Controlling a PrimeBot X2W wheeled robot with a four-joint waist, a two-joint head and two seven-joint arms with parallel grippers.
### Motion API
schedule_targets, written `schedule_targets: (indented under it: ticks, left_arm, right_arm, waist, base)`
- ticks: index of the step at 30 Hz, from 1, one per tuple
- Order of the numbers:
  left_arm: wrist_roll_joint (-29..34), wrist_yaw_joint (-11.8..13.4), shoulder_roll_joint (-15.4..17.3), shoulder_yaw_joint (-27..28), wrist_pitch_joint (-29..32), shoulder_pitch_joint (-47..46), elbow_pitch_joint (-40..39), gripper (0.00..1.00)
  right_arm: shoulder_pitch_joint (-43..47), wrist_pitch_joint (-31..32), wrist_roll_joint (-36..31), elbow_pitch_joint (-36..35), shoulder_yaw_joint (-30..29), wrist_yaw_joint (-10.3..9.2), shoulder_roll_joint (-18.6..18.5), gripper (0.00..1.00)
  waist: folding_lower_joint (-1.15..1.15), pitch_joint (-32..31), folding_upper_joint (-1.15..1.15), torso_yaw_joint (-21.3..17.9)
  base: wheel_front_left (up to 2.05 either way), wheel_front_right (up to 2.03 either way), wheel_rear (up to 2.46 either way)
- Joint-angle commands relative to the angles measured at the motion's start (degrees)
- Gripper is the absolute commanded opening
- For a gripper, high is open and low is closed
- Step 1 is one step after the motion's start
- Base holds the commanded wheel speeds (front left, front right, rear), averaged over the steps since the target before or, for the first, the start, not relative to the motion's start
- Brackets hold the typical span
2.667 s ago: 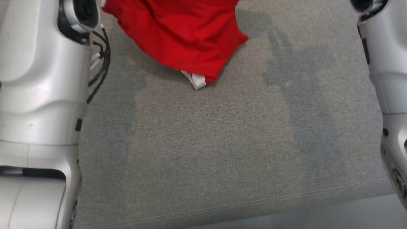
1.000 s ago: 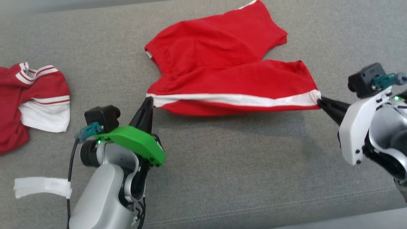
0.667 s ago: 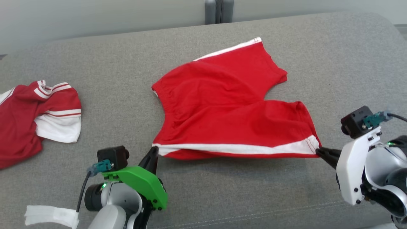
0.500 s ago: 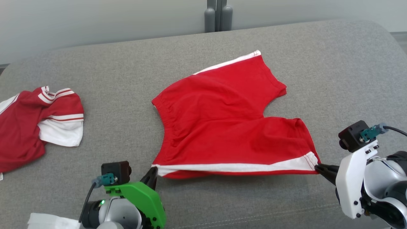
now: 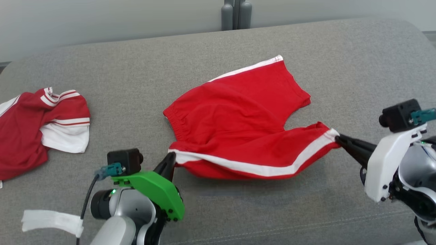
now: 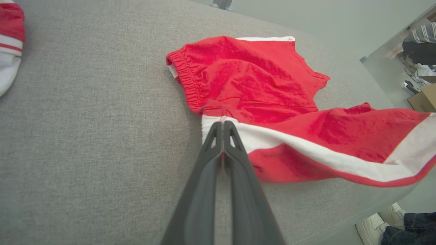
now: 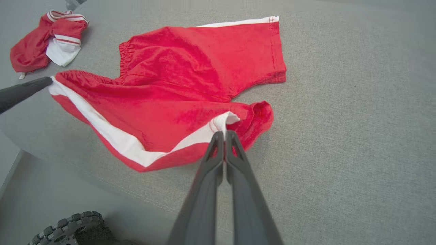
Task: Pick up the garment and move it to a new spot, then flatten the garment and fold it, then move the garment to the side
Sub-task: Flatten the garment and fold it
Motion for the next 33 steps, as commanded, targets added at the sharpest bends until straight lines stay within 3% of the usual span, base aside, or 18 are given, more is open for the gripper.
schedule_targets:
  ticks: [1, 13, 33]
  left_arm:
    - [-0.17, -0.37, -0.72, 0.69, -0.71, -3.59, 1.05, 0.0]
    - [2.61, -0.84, -3.46, 1.53, -2.91, -18.55, 9.25, 0.0]
    - [2.71, -2.49, -6.85, 2.72, -8.7, -35.03, 24.48, 0.0]
  right_arm:
    - [-3.78, -1.83, 0.39, 2.36, -0.51, -0.05, 1.25, 0.0]
    - [-20.61, -10.01, -2.97, 17.64, -3.0, -0.03, 6.76, 0.0]
    - [-43.89, -21.23, -8.31, 39.88, 2.5, -0.04, 6.64, 0.0]
  waist:
    - [0.01, 1.99, 0.0, 0.05]
    - [0.01, 9.26, 0.0, 0.79]
    - [0.01, 17.91, 0.0, 3.16]
  base:
    - [0.0, 0.0, 0.0]
    - [0.0, 0.0, 0.0]
    - [0.0, 0.0, 0.0]
